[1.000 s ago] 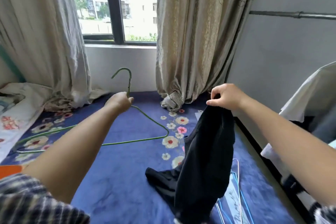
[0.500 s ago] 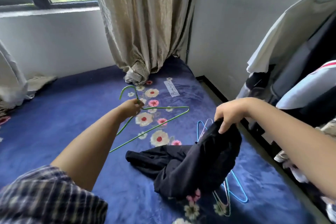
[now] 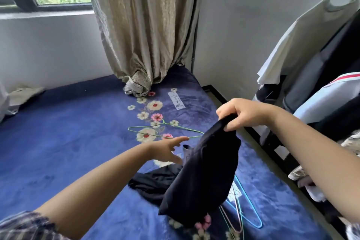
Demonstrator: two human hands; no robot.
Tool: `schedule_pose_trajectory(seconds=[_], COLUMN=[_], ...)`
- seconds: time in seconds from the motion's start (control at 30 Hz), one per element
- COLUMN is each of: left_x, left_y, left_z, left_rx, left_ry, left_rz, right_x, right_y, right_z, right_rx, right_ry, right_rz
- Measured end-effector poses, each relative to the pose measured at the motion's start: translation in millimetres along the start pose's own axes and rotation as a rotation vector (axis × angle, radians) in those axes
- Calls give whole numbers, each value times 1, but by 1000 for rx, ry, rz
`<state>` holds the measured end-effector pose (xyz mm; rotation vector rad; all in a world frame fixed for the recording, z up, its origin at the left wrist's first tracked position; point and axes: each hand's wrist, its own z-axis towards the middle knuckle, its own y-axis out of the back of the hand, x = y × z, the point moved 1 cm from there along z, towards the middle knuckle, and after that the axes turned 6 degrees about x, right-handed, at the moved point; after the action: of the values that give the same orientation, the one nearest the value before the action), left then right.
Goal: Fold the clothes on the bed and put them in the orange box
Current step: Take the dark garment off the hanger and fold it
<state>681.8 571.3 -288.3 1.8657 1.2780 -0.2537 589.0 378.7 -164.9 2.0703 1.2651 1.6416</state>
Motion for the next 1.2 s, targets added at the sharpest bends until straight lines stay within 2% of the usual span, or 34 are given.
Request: schedule_pose_trajectory(seconds=[0.07,0.17,0.23,0.3,0.37,0.47,0.57,0.67,0.73,0.8,0.87,0.93,1.07,1.13,1.2], left_x=[-3,-4,6,21,34,42,32,18,14,9,3,-6,-22,-24,-27], left_y=[-4,-5,0,13,29,56,83,96,101,101,100,99,93,92,90], left_z=[-5,-13,-23,-36,-55,-89,-128,-166,-184,-202,-220,-237,-264,-277,-288], left_rx=[-34,-3,5,-39,-181,-497,-816,-1052,-1131,-1202,-1254,-1249,-1256,-1234,-1200], left_ry=[-76,-67,31,209,330,361,353,390,359,246,100,1,-35,-164,-260], left_rz=[-12,-4,80,255,364,217,141,163,94,-107,-392,-628,-750,-880,-865], right_x=[14,27,33,34,33,33,31,39,50,64,75,84,87,80,73], right_y=[2,7,10,15,19,20,21,23,22,23,22,19,15,15,14], right_z=[1,-3,-9,-11,-12,-11,-4,-3,-8,-15,-22,-26,-30,-29,-29], right_rx=[-14,-53,-102,-200,-324,-480,-594,-485,-439,-440,-373,-272,-70,47,113], right_ry=[94,190,217,194,154,85,2,-64,-50,28,154,285,433,448,393], right_rz=[88,204,213,212,222,238,128,-16,-119,-106,78,248,460,492,470])
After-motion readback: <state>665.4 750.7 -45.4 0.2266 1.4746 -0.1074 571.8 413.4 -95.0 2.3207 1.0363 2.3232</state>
